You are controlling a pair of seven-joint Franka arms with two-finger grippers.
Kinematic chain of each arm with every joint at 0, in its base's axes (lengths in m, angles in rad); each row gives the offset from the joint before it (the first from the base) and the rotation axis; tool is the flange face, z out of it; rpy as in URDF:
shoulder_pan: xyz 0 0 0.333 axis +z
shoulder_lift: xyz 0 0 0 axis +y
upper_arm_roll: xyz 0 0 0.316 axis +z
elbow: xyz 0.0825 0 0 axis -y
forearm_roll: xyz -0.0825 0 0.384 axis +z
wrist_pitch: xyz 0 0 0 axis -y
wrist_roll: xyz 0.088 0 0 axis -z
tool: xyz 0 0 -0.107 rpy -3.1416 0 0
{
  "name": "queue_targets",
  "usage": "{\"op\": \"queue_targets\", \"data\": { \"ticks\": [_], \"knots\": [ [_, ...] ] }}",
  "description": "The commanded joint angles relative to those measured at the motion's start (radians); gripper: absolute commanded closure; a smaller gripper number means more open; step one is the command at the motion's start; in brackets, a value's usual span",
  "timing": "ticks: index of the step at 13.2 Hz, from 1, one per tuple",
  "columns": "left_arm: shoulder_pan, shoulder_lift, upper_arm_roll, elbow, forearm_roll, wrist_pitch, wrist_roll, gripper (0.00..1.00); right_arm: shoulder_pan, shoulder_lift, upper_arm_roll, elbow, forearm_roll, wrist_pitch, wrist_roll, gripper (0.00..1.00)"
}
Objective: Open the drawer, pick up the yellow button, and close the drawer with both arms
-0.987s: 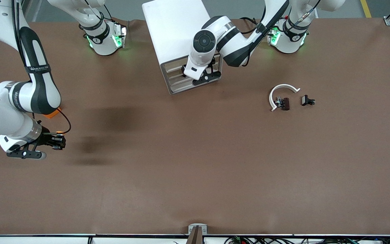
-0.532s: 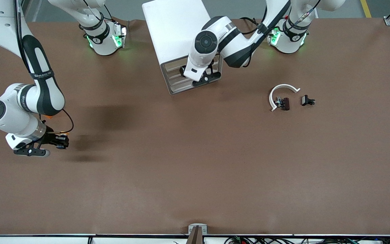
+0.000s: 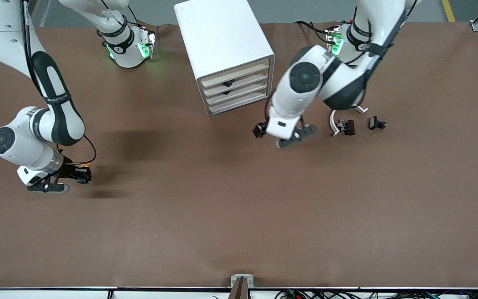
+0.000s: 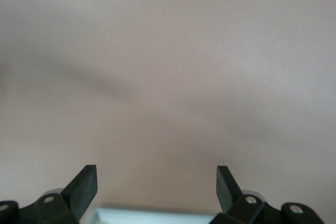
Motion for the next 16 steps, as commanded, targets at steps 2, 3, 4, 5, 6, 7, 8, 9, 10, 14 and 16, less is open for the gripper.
{"op": "queue_targets", "data": {
  "ticks": [2,3,4,5,6,7,8,9,10,14,16],
  "knots": [
    [0.141,-0.049,-0.013,0.024,0.041,-0.021,0.075,0.0,-0.026,0.02,0.014,-0.008,0.062,0.019,-0.001,1.0],
    [0.17,-0.055,-0.012,0.046,0.042,-0.062,0.104,0.0,-0.024,0.026,0.013,-0.008,0.08,0.019,0.009,1.0],
    [0.201,-0.061,-0.012,0.081,0.047,-0.125,0.16,0.0,-0.026,0.032,0.013,-0.007,0.093,0.019,0.011,1.0],
    [0.233,-0.064,-0.012,0.117,0.062,-0.195,0.226,0.0,-0.027,0.034,0.013,-0.007,0.094,0.019,0.011,1.0],
    [0.265,-0.08,-0.013,0.145,0.073,-0.267,0.301,0.0,-0.027,0.036,0.013,-0.005,0.094,0.019,0.013,1.0],
    [0.291,-0.104,-0.013,0.15,0.076,-0.299,0.355,0.0,-0.029,0.042,0.013,-0.002,0.094,0.019,0.013,1.0],
    [0.317,-0.139,-0.013,0.149,0.076,-0.316,0.407,0.0,-0.029,0.048,0.011,0.001,0.094,0.02,0.013,1.0],
    [0.34,-0.173,-0.013,0.144,0.076,-0.337,0.473,0.0,-0.029,0.054,0.011,0.004,0.094,0.025,0.013,1.0],
    [0.341,-0.207,0.001,0.141,0.075,-0.358,0.557,0.0,-0.029,0.062,0.011,0.007,0.094,0.033,0.011,1.0],
    [0.319,-0.327,0.152,0.139,0.062,-0.464,0.866,0.0,-0.035,0.082,0.008,0.027,0.093,0.036,0.01,1.0],
    [0.28,-0.386,0.237,0.113,0.05,-0.471,0.964,0.0,-0.038,0.092,0.007,0.036,0.093,0.037,0.01,1.0]
  ]
}}
